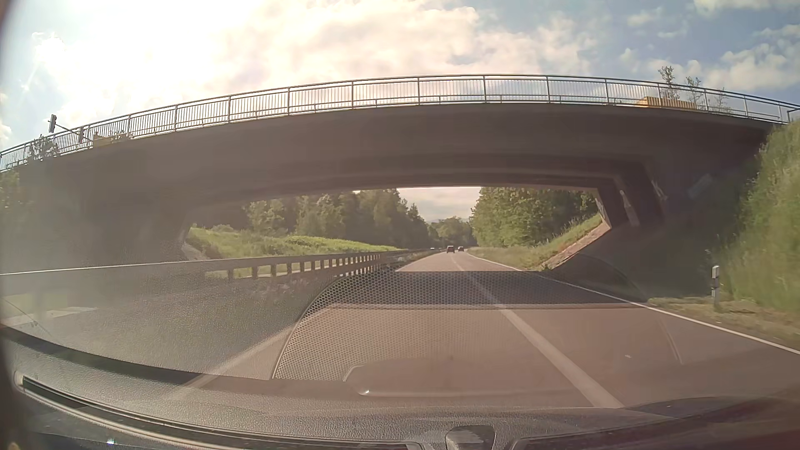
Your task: Follow the waypoints while adhering to traffic rules and regulations
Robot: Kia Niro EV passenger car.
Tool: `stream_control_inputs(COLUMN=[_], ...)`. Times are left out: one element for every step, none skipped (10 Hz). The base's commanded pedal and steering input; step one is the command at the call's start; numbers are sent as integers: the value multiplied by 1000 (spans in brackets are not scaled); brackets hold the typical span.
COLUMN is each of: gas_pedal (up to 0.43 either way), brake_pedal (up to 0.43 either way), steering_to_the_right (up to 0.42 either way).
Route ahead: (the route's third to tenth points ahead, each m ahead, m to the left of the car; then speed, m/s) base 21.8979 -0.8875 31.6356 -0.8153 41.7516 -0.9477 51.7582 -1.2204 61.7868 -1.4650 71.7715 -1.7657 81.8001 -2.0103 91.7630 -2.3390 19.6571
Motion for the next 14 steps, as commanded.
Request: stream_control_inputs(gas_pedal=[177,177,177,177,177,177,177,177,177,177,177,177,177,177], brake_pedal=[0,0,0,0,0,0,0,0,0,0,0,0,0,0], steering_to_the_right=[1,1,2,1,2,1,1,2,1,3,4,4,4,4])
